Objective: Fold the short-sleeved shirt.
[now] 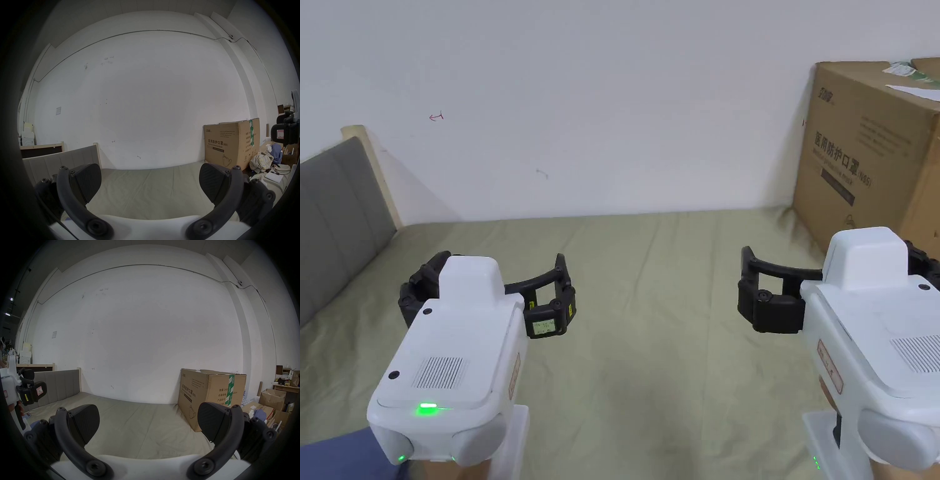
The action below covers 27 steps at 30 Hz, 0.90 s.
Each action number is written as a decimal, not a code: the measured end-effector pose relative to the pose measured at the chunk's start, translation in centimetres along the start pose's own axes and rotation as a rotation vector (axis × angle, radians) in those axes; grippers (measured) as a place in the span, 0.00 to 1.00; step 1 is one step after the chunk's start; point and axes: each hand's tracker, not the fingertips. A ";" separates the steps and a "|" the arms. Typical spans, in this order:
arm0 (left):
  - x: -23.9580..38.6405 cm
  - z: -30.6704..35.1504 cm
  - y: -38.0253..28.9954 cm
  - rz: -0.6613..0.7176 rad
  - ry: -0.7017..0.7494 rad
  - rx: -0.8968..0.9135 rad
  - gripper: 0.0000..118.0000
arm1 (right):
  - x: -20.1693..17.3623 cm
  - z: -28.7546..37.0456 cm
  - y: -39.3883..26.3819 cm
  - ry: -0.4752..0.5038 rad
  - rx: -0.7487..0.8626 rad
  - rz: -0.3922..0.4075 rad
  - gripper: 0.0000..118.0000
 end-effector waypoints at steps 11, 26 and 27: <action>-0.1 0.0 -0.1 0.009 -0.002 0.002 1.00 | -0.8 0.5 0.6 -0.008 -0.059 -0.031 1.00; -0.6 0.0 -1.0 0.012 0.013 -0.022 1.00 | -5.2 6.2 3.1 -0.222 -0.521 -0.409 0.99; -0.6 0.0 -1.0 0.014 0.012 -0.022 1.00 | -5.0 6.1 2.9 -0.212 -0.513 -0.407 0.99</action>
